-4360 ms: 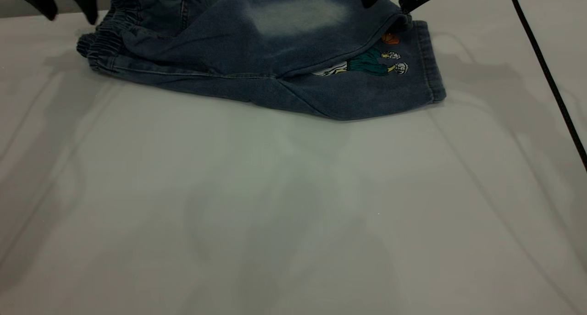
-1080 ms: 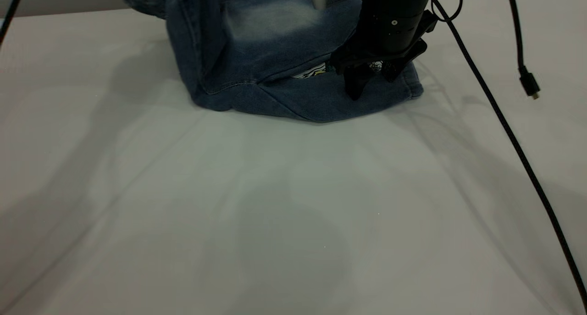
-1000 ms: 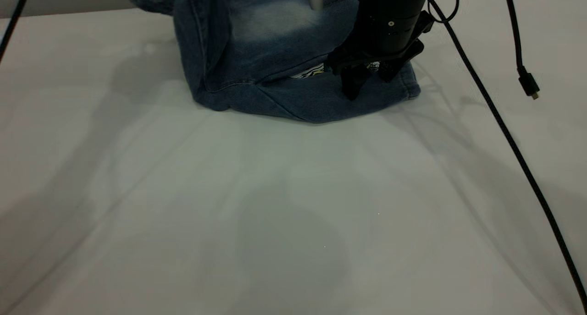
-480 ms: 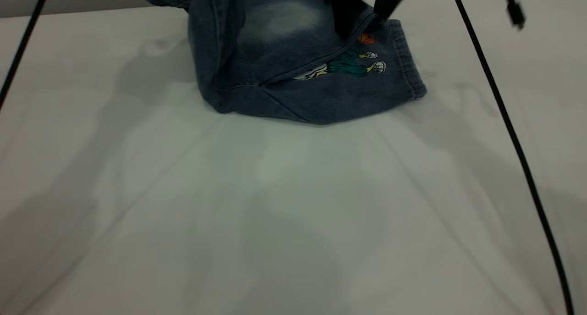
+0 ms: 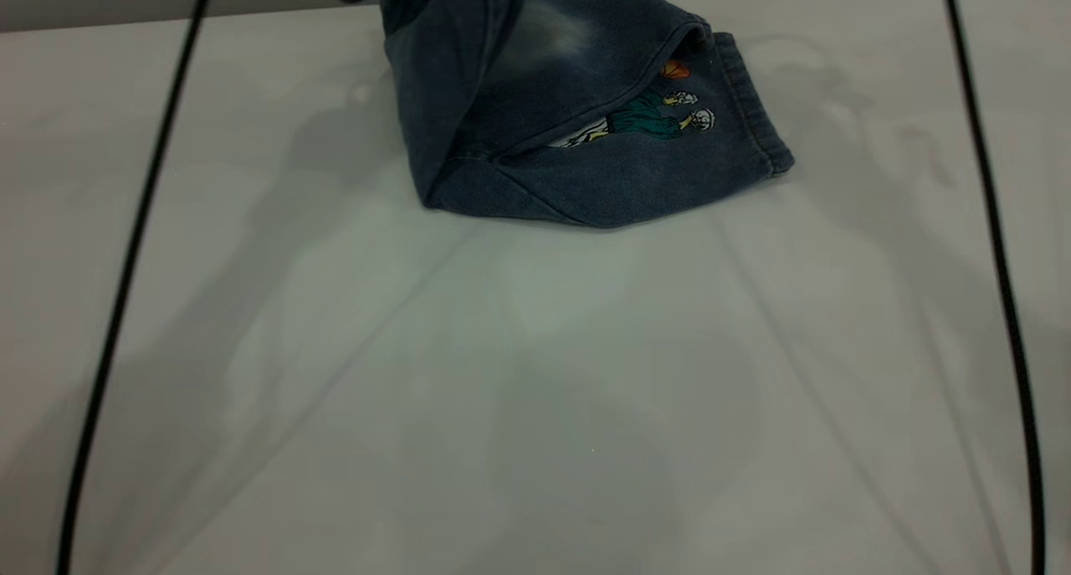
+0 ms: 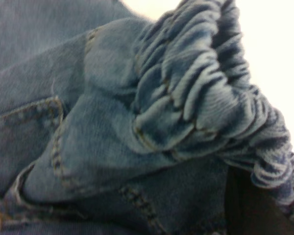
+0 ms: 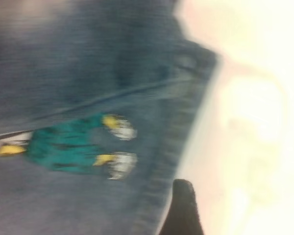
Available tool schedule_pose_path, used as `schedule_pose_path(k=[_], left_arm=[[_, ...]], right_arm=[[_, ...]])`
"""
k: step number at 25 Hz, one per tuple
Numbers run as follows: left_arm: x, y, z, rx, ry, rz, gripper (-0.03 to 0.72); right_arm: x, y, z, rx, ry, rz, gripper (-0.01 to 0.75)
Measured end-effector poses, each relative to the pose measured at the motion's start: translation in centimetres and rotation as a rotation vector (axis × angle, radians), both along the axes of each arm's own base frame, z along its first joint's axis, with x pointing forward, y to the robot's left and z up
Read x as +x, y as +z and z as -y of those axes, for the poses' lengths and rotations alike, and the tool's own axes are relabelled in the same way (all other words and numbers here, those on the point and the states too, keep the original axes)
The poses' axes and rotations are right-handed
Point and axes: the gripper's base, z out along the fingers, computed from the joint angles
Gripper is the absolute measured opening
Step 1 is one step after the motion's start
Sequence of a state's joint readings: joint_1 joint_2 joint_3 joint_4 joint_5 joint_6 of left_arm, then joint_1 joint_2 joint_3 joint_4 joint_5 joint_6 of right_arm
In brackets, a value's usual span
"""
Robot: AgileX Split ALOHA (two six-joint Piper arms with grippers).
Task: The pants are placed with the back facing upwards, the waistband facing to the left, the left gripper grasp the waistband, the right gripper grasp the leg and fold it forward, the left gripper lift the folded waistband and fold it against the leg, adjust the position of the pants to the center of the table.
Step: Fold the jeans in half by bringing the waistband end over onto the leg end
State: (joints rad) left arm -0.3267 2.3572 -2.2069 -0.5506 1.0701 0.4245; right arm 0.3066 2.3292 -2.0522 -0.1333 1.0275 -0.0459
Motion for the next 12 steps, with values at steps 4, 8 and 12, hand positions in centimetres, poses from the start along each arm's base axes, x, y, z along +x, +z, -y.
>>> schedule_pose_path(k=[4,8,12], left_arm=[[-0.1,-0.3,1.8,-0.009,-0.014,0.051,0.139],[0.3,-1.6,3.0,-0.018,0.002,0.085,0.139],[0.7,-3.3,4.0,-0.025,0.023,0.108,0.139]], right_arm=[[0.8,0.0,3.9,0.001,-0.097,-0.015,0.477],[1.3,-0.1,7.2,-0.002,-0.166,-0.029,0.477],[1.5,-0.1,8.6,-0.001,-0.198,-0.028,0.477]])
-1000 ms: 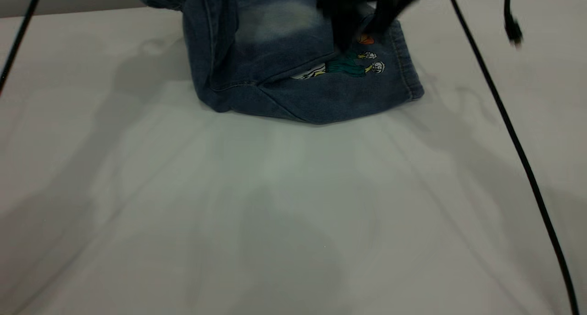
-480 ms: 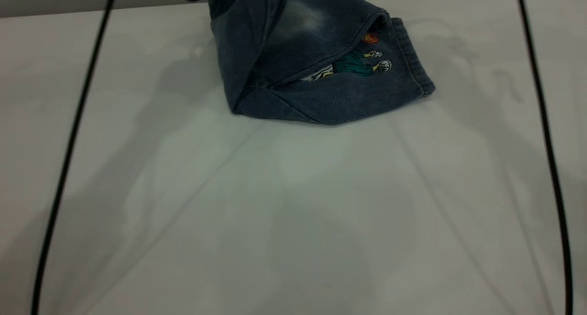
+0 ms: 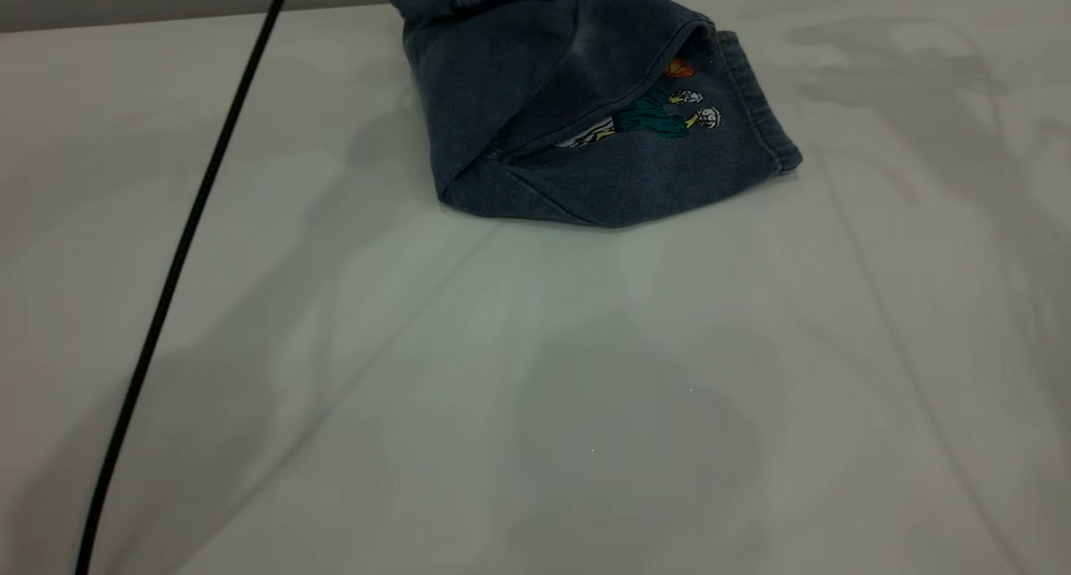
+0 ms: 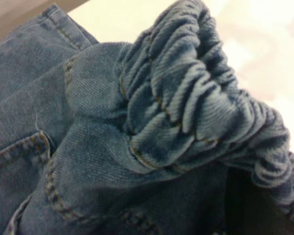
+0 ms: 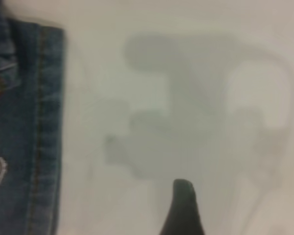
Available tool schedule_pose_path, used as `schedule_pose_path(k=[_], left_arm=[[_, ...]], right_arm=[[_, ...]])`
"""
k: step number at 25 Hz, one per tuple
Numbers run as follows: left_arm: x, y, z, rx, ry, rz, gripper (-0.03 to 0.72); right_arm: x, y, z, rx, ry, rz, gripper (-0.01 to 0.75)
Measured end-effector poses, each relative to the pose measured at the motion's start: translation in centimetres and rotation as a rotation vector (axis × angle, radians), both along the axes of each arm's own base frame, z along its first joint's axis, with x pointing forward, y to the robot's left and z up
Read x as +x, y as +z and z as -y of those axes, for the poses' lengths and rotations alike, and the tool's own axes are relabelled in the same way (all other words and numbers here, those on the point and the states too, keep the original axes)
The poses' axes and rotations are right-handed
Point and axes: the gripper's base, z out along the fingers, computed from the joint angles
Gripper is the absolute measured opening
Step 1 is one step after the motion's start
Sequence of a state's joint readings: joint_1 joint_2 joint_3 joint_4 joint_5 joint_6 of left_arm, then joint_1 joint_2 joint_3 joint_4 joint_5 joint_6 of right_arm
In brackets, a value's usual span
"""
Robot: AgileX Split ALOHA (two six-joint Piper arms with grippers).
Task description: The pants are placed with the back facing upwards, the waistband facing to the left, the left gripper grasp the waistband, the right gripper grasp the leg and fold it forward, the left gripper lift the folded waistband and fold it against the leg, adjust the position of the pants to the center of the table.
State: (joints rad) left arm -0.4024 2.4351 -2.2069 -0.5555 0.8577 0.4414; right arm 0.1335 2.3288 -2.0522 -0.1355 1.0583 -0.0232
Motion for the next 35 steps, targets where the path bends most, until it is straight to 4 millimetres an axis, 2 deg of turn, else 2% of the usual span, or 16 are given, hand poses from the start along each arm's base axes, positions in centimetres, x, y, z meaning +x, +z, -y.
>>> schedule_pose_path(k=[5,10,12,18,20,24,28,30,35], left_arm=[[-0.1,-2.0,1.5,0.019,-0.04,0.029,0.139],[-0.3,-1.8,2.6,0.022,-0.077,0.108,0.147],[-0.2,-1.7,2.8,0.007,-0.064,0.119,0.197],[0.2,-1.1,3.1,-0.07,-0.012,0.139,0.437],[0.3,-1.0,3.2,-0.097,0.006,0.14,0.48],[0.4,-0.5,3.1,-0.112,0.023,0.16,0.497],[-0.3,0.3,2.7,-0.059,-0.045,0.118,0.499],[-1.0,-0.2,2.5,-0.005,-0.099,0.055,0.499],[-1.7,-3.3,1.3,0.218,-0.191,-0.045,0.499]], right_arm=[[0.1,0.0,-0.4,0.014,0.007,0.014,0.477],[0.1,0.0,-0.4,0.016,0.005,0.017,0.477],[0.1,0.0,-0.4,0.016,0.005,0.017,0.477],[0.2,0.1,-0.4,0.019,0.007,0.031,0.477],[0.3,0.1,-0.5,0.021,0.008,0.044,0.477],[0.4,0.1,-0.5,0.021,0.008,0.045,0.477],[0.4,0.1,-0.5,0.02,0.011,0.045,0.477],[0.4,0.1,-0.5,0.02,0.011,0.045,0.477],[0.4,0.6,-0.4,0.013,0.018,0.061,0.477]])
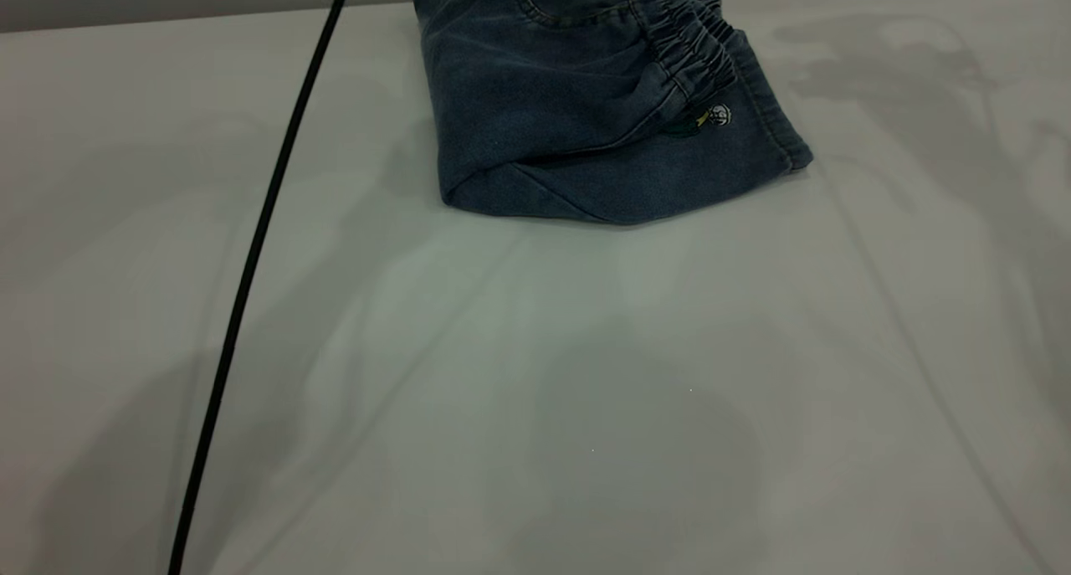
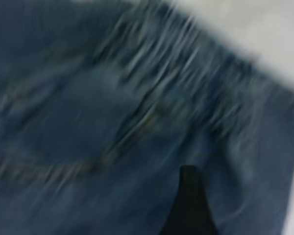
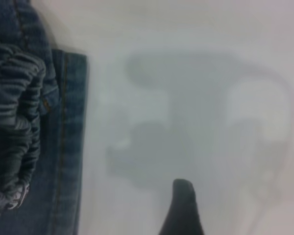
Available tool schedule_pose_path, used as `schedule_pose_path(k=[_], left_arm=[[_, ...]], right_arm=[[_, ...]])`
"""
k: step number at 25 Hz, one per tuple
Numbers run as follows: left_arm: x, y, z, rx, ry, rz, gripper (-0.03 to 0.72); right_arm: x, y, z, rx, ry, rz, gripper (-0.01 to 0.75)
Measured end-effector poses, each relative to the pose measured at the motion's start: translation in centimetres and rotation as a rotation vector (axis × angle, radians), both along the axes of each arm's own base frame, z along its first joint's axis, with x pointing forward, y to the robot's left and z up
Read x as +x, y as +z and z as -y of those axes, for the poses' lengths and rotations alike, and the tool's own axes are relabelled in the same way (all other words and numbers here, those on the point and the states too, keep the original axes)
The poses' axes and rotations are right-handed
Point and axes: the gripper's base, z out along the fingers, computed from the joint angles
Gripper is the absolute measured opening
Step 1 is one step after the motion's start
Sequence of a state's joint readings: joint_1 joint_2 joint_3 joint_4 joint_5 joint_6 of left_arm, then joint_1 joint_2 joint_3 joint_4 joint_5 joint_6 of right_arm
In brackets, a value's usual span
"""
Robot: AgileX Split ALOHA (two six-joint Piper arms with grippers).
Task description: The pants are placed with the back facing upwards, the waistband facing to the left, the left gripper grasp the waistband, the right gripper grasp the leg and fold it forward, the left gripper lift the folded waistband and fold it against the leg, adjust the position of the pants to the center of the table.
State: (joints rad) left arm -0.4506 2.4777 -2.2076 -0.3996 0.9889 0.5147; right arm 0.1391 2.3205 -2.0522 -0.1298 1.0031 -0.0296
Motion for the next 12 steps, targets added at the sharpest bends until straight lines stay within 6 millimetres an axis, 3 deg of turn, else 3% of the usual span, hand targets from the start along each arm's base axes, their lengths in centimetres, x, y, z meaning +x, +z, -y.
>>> schedule_pose_path(k=[5,12], left_arm=[[0.5,-2.6,-0.2,0.089,0.066,0.001,0.499],[-0.3,-3.0,2.2,0.063,0.041,0.046,0.499]], right_arm=[[-0.1,3.6,0.1,0.0,-0.007,0.034,0.477],[-1.2,12.7,0.2,0.026,0.002,0.184,0.477]])
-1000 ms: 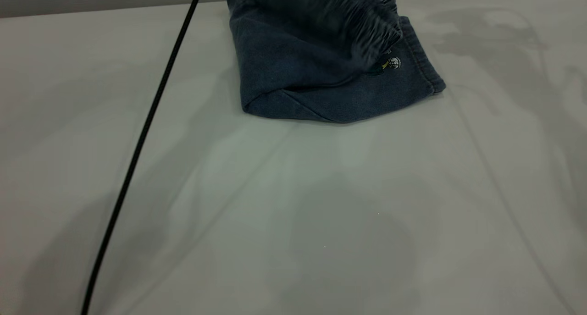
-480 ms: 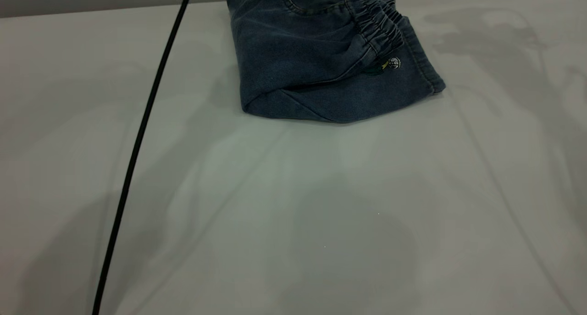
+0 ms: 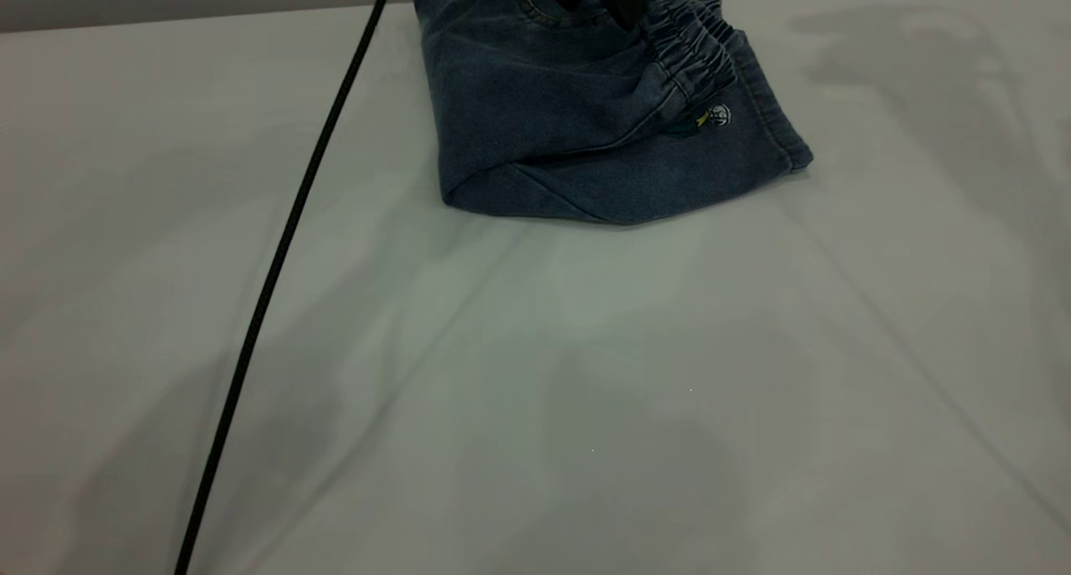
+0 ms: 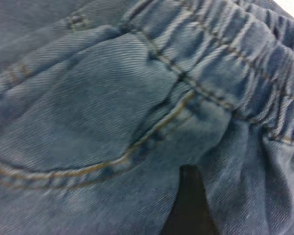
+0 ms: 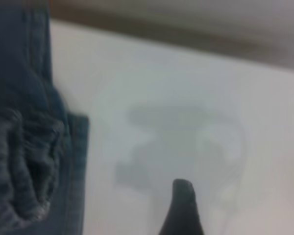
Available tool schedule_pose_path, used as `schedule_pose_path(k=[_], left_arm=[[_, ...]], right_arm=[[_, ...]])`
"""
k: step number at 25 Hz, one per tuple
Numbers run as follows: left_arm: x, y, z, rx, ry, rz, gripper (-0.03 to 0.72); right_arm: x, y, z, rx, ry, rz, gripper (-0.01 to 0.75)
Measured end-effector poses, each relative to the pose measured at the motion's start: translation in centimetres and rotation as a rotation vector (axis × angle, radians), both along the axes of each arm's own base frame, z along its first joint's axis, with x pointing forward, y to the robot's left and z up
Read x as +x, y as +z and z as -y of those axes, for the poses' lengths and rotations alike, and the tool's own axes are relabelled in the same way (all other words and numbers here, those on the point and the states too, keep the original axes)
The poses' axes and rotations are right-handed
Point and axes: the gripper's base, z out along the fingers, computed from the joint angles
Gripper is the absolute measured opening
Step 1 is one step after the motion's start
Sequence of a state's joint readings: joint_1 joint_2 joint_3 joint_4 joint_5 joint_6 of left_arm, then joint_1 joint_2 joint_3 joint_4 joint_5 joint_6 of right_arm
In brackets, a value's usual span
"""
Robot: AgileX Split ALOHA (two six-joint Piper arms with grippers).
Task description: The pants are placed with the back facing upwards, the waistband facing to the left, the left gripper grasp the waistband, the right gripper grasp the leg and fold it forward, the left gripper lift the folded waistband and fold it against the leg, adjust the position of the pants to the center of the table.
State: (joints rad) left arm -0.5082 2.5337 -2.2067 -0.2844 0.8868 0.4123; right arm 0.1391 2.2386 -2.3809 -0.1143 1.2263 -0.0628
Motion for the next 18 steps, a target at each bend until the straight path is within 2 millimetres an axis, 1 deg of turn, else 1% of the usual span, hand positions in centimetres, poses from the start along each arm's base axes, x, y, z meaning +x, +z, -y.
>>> schedule_pose_path(k=[2,5,7,9,14,16,18], left_arm=[[0.0,-1.1,0.4,0.015,-0.015,0.011,0.499],[0.3,-2.9,0.0,0.079,-0.034,0.028,0.499],[0.6,-3.6,-0.3,0.097,-0.028,0.041,0.499],[0.7,-4.2,-0.3,0.093,-0.008,0.042,0.499],[0.6,-5.8,-0.2,0.103,-0.008,0.022,0.499],[0.3,-6.5,-0.4,0.124,-0.016,-0.019,0.499],[-0.2,-6.8,-0.6,0.15,-0.03,-0.073,0.499]], right_arm=[[-0.2,2.1,-0.1,0.025,0.006,0.069,0.477],[-1.1,5.3,-0.1,0.051,0.015,0.16,0.477],[-1.7,6.8,-0.1,0.051,0.021,0.196,0.477],[-2.0,7.2,0.0,0.054,0.021,0.206,0.477],[-2.0,7.3,-0.1,0.059,0.022,0.205,0.477],[-2.0,7.3,-0.1,0.059,0.022,0.205,0.477],[-2.0,7.3,0.0,0.059,0.022,0.207,0.477]])
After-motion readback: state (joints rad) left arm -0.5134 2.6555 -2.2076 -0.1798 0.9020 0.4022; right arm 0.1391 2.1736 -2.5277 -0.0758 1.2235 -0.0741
